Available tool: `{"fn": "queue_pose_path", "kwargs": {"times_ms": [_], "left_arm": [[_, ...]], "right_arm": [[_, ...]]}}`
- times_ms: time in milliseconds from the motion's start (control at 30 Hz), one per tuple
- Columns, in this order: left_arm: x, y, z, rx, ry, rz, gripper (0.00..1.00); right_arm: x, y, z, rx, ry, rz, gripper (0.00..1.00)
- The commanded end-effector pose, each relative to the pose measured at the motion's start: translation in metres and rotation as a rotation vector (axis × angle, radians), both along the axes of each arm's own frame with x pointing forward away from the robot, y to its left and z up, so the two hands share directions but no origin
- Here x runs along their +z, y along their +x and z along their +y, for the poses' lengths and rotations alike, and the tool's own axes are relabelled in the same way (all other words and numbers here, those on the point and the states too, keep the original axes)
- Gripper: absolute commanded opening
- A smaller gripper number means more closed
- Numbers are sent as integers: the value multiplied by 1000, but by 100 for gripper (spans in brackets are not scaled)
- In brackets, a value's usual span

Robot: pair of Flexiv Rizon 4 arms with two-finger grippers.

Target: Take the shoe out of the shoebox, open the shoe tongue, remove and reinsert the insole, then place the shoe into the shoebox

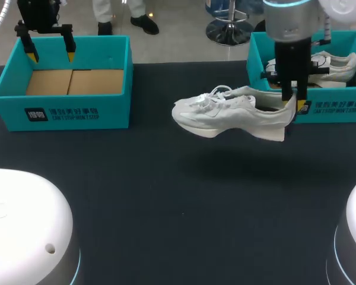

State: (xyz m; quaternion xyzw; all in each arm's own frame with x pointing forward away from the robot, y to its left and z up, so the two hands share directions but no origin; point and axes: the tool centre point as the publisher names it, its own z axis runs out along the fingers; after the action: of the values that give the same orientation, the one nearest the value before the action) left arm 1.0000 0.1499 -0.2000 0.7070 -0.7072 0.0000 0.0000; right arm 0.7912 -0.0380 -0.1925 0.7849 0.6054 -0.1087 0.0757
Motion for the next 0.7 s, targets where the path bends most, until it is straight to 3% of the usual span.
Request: {"fn": "queue_pose_path", "kwargs": {"times_ms": [33,433,700], "left_arm": [[0,0,0,0,0,0,100],[0,0,0,0,0,0,100],[0,0,0,0,0,0,100]], "right_arm": [[1,-19,20,16,-13,-9,0],[-4,-53,54,51,2,21,0],[-22,-58,64,66,-1,22,0]]}}
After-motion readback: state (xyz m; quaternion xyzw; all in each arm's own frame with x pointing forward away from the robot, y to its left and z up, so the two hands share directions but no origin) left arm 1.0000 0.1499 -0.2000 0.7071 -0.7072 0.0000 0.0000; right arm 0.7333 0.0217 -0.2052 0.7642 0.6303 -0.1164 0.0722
